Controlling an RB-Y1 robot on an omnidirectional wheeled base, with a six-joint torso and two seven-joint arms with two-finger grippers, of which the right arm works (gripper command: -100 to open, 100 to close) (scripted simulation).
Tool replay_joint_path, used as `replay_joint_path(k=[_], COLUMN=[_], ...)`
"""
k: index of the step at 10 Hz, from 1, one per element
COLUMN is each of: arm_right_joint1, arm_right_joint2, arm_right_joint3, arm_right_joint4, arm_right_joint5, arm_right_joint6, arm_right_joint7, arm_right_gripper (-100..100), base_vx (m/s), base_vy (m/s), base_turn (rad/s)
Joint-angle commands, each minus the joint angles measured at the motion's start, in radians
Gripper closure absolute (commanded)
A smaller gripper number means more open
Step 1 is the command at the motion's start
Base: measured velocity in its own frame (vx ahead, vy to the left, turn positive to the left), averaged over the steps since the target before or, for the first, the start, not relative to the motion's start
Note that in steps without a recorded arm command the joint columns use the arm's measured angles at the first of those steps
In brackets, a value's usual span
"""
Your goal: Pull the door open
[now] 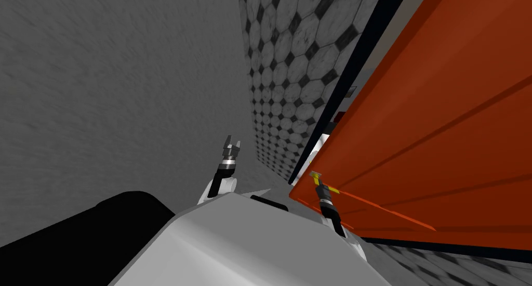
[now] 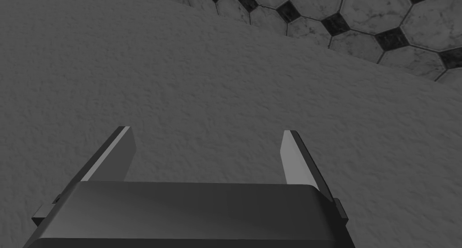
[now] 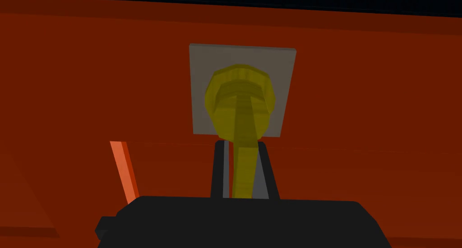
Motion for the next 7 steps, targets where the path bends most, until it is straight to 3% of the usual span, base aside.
replay_joint_path(k=[1,7], arm_right_joint1=[0.009,0.051], arm_right_joint2=[-0.008,-0.055], arm_right_joint3=[0.017,0.082], arm_right_joint4=[0.0,-0.014], arm_right_joint5=[0.01,0.051], arm_right_joint6=[-0.016,-0.073], arm_right_joint7=[-0.019,-0.096], arm_right_gripper=[100,100], base_vx=[-0.237,-0.252], base_vy=[-0.06,-0.051], base_turn=[0.105,0.096])
